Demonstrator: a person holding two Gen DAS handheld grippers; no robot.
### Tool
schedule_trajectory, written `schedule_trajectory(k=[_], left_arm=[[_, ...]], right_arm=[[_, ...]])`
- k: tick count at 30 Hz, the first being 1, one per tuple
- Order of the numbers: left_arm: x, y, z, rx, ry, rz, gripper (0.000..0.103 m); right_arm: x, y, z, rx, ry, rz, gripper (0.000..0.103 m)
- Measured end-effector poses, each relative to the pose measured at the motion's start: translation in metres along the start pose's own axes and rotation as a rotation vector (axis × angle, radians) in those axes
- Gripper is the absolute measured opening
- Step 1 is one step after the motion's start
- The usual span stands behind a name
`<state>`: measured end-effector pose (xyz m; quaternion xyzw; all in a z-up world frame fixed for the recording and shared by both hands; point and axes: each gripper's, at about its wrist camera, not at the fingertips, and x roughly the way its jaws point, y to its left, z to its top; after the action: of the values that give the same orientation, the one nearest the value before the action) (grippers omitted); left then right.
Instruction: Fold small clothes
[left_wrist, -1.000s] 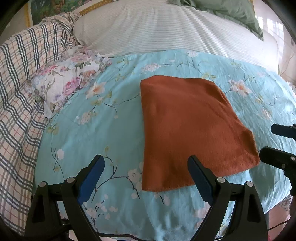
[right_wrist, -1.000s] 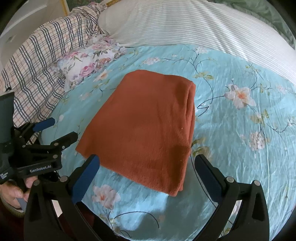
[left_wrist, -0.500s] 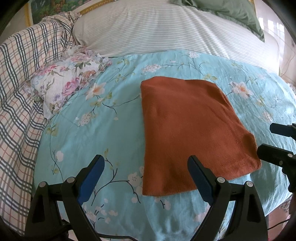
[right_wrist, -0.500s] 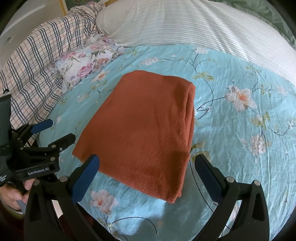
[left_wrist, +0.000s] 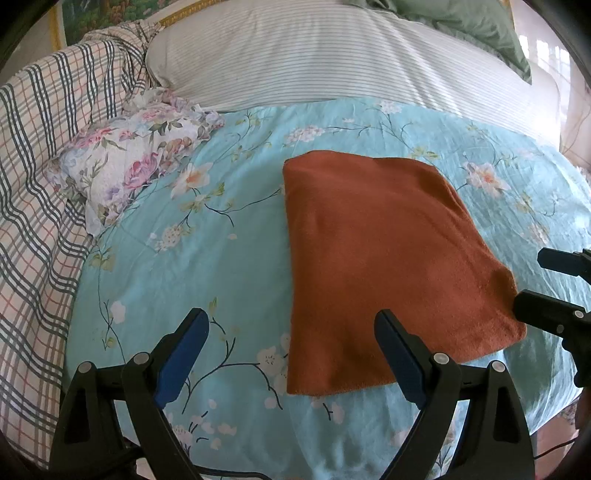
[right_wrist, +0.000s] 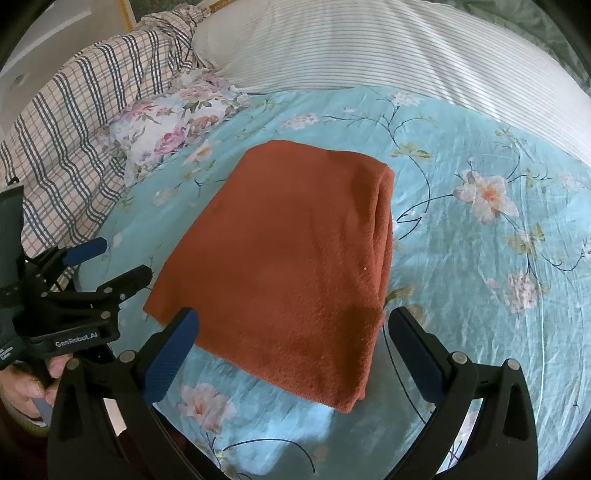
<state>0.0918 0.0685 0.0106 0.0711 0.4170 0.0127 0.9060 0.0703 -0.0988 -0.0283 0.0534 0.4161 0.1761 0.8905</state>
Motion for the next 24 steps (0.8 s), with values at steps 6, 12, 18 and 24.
schedule_trajectory(k=[6,12,18,24], left_arm=[[-0.0001,0.0001,-0.0003,-0.001,0.001,0.002,0.092],[0.001,0.0006,-0.0004,-0.004,0.004,0.004,0.092],[0.0011,0.0006,-0.0012,-0.005,0.003,0.005,0.092],[0.0013,0.001,-0.001,-0.004,0.003,0.004,0.092]], right_arm=[[0.0014,-0.0043,0.0024,0.013,0.0,0.009,0.102],[0.0019,-0.0018,0.0038,0.002,0.006,-0.001,0.102],[0.0032,-0.0032,0.0039,0.0,0.015,0.0,0.102],[0.0024,-0.0035,0.0042,-0.005,0.013,-0.001,0.102]])
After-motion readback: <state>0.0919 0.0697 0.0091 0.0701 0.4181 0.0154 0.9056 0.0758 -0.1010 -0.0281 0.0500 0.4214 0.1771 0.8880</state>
